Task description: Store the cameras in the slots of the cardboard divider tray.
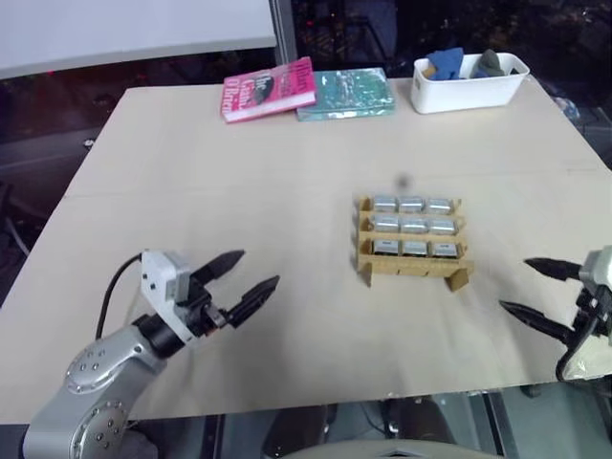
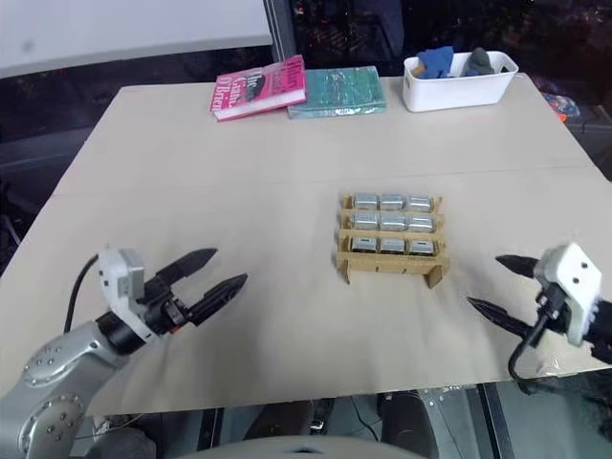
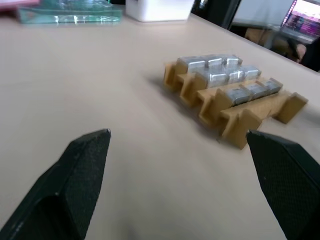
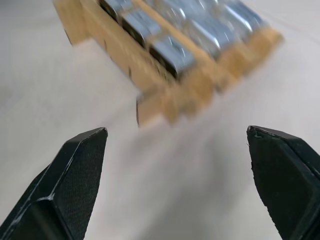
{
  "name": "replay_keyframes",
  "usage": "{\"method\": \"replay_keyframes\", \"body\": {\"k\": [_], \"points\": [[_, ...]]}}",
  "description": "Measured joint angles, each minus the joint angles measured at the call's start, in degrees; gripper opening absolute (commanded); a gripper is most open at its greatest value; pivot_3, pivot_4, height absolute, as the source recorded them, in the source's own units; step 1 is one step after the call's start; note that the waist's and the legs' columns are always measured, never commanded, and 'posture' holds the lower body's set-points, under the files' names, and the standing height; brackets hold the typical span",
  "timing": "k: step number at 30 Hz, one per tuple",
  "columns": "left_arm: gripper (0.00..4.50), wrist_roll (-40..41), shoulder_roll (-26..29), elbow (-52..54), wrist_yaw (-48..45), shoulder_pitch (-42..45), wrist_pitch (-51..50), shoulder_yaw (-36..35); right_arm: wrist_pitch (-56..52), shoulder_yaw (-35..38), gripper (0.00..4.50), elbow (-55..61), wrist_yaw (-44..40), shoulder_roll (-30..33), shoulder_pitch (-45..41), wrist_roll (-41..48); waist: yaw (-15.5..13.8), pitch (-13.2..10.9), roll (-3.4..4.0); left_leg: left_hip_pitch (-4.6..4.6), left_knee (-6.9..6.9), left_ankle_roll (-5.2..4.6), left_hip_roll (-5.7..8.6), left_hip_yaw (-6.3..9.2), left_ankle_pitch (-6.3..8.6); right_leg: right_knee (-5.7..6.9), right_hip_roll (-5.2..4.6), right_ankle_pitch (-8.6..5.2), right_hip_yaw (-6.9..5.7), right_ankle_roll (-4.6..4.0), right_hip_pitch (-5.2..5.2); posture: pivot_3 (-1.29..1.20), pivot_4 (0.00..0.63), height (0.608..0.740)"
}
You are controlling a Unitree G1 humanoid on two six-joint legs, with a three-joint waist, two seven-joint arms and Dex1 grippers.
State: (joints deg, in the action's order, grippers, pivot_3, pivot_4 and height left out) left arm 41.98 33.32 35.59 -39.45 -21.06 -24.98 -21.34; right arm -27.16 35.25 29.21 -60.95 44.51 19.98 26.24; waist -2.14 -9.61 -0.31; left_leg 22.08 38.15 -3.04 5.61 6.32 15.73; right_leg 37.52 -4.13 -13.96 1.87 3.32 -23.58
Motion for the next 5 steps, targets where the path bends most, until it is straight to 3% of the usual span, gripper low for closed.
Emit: {"method": "replay_keyframes", "body": {"k": [5], "points": [[4.5,-1.7,0.3,-0.3,-1.4,-1.7,1.7,-1.0,2.0,1.7,4.45,0.0,1.8,-1.2,2.7,-0.3,0.0,0.0,0.0,-0.21,0.1,0.07,-0.04,-0.01,0.04,0.04,0.0,-0.02,-0.04,0.02,0.23,0.0,0.15,0.74]]}}
